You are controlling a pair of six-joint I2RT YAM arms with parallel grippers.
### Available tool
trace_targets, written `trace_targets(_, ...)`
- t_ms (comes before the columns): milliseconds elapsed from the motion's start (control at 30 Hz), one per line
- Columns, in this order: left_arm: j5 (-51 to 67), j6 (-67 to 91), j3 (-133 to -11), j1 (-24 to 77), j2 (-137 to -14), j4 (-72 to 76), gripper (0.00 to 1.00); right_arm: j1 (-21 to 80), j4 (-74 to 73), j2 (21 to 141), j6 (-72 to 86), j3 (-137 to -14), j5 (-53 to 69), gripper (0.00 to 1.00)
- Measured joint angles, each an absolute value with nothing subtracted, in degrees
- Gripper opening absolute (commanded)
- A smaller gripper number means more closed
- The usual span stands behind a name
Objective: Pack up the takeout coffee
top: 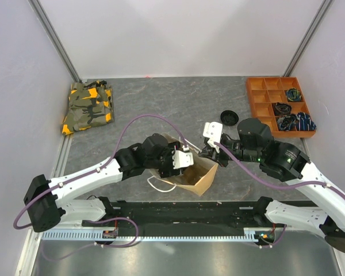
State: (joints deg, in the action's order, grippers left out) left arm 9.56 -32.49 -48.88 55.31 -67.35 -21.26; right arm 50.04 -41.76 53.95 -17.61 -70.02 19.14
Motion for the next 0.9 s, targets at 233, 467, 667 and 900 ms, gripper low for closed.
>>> trace_targets(233, 9.39, -32.42, -50.00, 55.31, -69.84, -21.23, 0.25, 49.95, -42.28, 54.39, -17.96, -70.04, 18.46, 0.00)
trace_targets(467, 9.19, -32.42, -50.39, 55.24, -71.66, -21.06, 0.26, 49.47, -43.00, 54.39, -18.26, -70.04, 17.39, 0.00)
trace_targets(667, 9.13, -32.45, -51.18, 55.20, -72.86, -21.12, 0.33, 49.23, -43.57, 54.39, -18.74, -70.04, 16.05, 0.00)
trace_targets(900, 9.10, -32.42, -52.01, 55.09, -72.99, -22.15, 0.62, 49.23, -43.57, 54.39, -19.09, -70.02, 15.51, 0.00)
